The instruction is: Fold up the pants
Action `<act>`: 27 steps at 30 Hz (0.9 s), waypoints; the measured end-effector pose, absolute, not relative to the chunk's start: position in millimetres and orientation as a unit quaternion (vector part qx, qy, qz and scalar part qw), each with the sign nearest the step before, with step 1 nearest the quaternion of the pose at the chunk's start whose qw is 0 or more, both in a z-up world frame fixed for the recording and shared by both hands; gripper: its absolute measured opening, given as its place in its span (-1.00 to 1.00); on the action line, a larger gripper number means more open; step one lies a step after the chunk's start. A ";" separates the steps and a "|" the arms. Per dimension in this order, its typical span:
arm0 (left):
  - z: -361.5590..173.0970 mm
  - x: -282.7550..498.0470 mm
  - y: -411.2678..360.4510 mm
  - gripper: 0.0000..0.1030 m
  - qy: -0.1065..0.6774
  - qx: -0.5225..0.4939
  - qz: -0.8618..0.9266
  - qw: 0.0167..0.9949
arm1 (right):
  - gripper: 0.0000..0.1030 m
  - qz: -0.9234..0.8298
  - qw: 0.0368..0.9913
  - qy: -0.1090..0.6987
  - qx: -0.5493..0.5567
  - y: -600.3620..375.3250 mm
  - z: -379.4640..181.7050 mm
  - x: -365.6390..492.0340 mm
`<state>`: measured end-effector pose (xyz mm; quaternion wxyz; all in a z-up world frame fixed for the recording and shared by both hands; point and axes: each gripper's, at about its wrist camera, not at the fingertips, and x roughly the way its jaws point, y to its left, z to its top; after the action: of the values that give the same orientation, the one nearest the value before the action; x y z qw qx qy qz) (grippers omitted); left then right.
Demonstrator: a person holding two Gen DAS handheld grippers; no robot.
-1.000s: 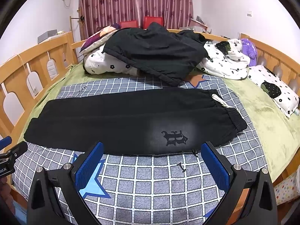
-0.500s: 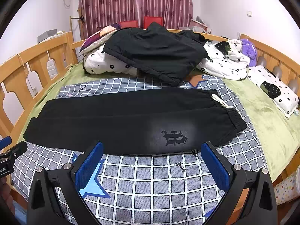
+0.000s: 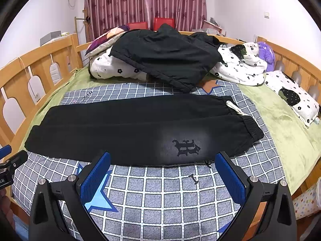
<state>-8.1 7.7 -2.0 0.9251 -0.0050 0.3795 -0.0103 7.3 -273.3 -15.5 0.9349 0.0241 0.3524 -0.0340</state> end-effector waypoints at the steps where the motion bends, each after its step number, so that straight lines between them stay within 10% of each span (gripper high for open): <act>1: -1.9 -7.9 7.9 0.99 0.380 -0.004 -0.011 0.925 | 0.98 -0.034 0.935 0.352 0.024 -273.4 -15.4 7.0; 27: 51.0 -17.4 1.8 0.99 0.359 -0.025 -0.062 0.931 | 0.98 -0.015 0.944 0.329 0.036 -276.3 34.9 -8.6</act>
<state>-17.4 1.8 51.0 0.9312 -0.0246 0.3585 -0.0615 -8.6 -276.3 34.9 0.9437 0.0355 0.3286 -0.0146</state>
